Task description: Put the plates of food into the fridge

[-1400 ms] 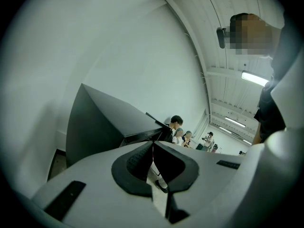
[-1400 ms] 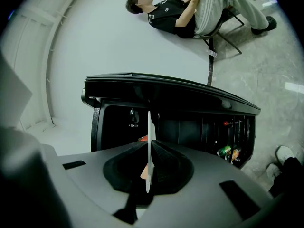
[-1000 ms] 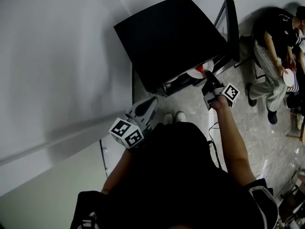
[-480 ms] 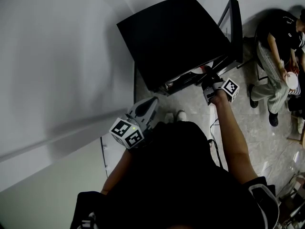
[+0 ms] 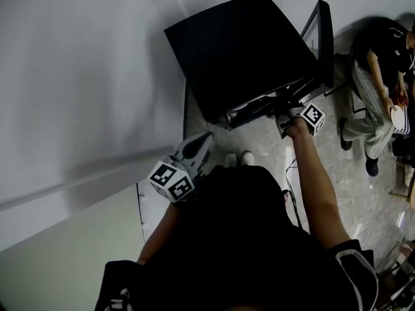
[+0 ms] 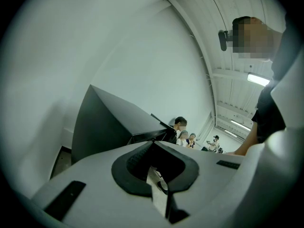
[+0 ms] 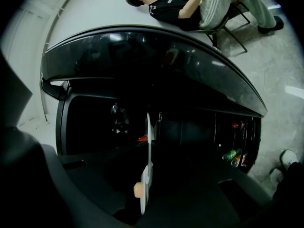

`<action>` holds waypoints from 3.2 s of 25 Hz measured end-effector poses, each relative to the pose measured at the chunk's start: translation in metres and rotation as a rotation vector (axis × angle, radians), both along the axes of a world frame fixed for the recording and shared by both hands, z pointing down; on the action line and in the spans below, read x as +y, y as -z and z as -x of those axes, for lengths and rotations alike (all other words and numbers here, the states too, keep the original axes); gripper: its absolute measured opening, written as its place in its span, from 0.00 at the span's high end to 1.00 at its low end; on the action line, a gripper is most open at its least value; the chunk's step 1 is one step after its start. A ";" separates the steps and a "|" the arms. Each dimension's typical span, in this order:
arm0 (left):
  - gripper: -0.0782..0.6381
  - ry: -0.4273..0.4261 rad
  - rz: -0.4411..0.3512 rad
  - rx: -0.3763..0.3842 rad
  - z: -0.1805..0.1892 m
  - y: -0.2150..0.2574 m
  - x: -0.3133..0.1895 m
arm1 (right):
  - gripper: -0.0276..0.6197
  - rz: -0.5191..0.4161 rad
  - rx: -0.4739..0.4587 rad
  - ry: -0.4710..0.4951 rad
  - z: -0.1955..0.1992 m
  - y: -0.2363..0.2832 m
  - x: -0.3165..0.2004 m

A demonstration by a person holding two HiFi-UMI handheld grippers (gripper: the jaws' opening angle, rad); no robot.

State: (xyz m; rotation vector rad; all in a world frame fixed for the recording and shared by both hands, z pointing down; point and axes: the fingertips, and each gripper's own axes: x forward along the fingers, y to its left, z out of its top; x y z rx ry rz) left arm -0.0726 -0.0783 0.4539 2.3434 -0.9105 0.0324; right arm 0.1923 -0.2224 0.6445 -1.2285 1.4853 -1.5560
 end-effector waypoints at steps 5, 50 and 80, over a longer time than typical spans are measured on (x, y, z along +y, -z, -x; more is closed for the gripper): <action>0.86 -0.003 0.005 -0.007 0.003 0.000 0.004 | 0.90 0.003 -0.016 -0.014 0.005 -0.004 -0.001; 0.86 -0.125 -0.066 0.007 -0.034 0.005 0.024 | 0.89 -0.459 0.764 0.212 0.048 0.134 0.146; 0.86 -0.178 -0.089 -0.037 -0.030 -0.015 0.025 | 0.90 -0.763 1.109 0.342 0.141 0.237 0.193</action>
